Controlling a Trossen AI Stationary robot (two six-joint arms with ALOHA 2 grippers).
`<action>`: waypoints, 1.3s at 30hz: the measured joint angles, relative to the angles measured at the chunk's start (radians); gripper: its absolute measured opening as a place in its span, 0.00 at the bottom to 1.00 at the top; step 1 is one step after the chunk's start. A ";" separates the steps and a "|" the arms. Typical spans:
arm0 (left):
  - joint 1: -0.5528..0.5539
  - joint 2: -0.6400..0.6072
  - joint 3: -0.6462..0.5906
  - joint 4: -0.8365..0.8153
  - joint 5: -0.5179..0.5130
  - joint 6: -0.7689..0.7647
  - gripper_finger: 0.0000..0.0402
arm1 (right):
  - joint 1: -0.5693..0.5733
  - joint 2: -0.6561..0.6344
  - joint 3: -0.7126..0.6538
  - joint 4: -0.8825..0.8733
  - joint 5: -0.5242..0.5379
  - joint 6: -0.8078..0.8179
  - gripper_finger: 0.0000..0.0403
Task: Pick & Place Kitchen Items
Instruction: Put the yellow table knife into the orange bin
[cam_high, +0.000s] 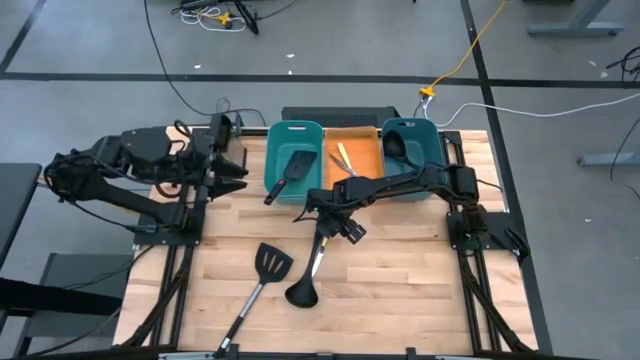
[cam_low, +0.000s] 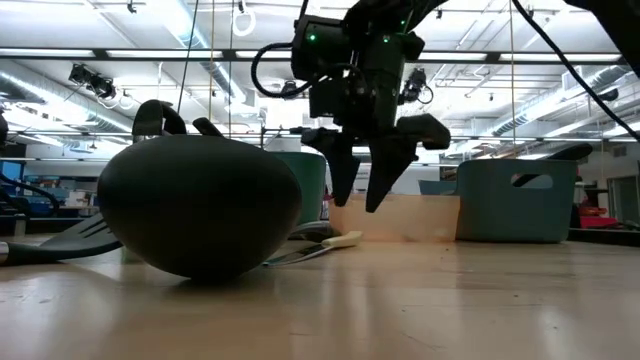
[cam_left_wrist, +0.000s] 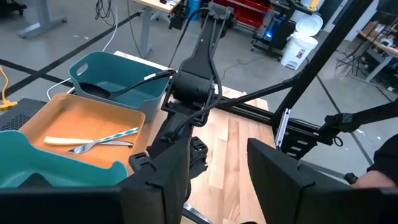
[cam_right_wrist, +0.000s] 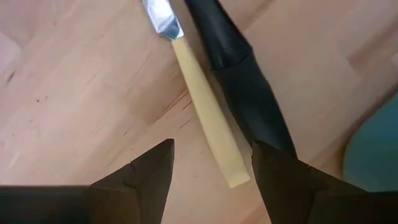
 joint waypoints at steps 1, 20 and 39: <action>0.000 0.000 0.000 0.000 0.000 0.000 0.41 | 0.000 0.005 0.000 0.003 0.000 -0.013 0.55; 0.000 0.000 0.000 0.000 0.001 -0.002 0.41 | -0.027 0.024 0.000 0.005 0.025 -0.124 0.54; 0.000 0.000 0.000 0.000 0.001 0.003 0.41 | -0.036 0.024 -0.080 0.063 0.051 -0.157 0.54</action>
